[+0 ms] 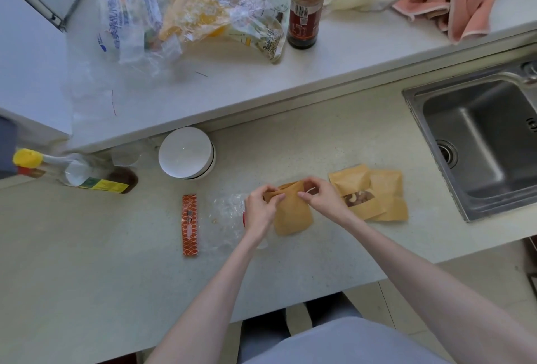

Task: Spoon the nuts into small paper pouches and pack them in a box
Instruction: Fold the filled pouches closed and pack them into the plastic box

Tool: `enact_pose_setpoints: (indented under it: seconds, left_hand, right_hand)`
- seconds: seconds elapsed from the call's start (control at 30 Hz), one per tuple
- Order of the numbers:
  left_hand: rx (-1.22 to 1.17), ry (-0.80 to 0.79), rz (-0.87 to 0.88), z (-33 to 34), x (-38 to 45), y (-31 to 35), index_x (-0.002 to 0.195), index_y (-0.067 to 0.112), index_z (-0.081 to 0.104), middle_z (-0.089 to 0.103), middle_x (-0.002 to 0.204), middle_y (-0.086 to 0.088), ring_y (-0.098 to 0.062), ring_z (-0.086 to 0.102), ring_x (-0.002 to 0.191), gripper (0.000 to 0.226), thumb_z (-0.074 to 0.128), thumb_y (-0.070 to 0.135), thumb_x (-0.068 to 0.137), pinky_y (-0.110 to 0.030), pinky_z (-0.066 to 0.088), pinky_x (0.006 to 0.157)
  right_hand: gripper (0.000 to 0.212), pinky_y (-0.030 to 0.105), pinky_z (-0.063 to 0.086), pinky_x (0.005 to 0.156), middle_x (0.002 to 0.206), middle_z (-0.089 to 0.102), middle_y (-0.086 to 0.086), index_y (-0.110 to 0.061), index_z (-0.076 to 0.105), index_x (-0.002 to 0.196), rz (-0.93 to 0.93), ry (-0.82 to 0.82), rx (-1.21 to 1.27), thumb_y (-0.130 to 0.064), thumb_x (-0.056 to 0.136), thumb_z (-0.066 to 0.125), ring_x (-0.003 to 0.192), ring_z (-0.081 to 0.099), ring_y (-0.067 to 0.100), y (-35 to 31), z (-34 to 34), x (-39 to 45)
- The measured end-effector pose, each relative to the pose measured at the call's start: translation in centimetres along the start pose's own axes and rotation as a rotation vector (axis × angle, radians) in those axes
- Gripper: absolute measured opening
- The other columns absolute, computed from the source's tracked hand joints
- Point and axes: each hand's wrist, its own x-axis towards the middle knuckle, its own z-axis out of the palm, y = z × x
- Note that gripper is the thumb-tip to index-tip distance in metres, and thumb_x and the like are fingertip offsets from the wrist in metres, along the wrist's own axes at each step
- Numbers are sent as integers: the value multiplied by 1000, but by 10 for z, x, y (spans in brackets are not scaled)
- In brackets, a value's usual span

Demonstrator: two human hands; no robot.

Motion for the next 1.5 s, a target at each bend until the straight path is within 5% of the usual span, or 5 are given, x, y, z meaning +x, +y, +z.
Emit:
enact_pose_setpoints:
  seconds: [0.4,0.73,1.03,1.3,1.5]
  left_hand:
    - [-2,92,413,-63,-11,96,105,34,64,69,79,21,6,67,79,35,76,11,82,-21,54,68]
    - [424,487,948,-153,-47,210,84,17,75,71,74,3,-16,65,67,3,74,19,85,-28,47,52]
    - [461,560,1023,-226,-86,256,77,21,73,67,66,8,-16,62,65,6,73,15,80,-29,48,50]
    - [419,561,1087,-241,-107,276,67,27,70,27,51,26,-6,42,55,5,71,24,71,-25,42,44]
    - [385,447,996,-230,-108,276,75,28,69,50,57,20,-7,50,67,4,66,26,77,-24,39,52]
  right_hand:
    - [9,11,41,60,70,66,-12,-17,76,84,-527,217,-126,-11,77,76,64,57,-3,-97,-59,-21]
    - [11,40,51,56,67,69,4,-4,73,74,-1003,438,-367,7,73,71,68,57,27,-252,-95,-80]
    - [18,8,33,62,64,52,-12,-18,75,78,-985,534,-292,-1,77,67,62,47,0,-316,-91,-127]
    - [24,36,43,66,57,43,-29,-16,72,68,-1061,556,-325,6,70,65,69,44,-8,-334,-99,-159]
    - [23,26,31,68,56,38,-27,-11,69,64,-1065,544,-384,11,65,62,62,45,2,-330,-110,-172]
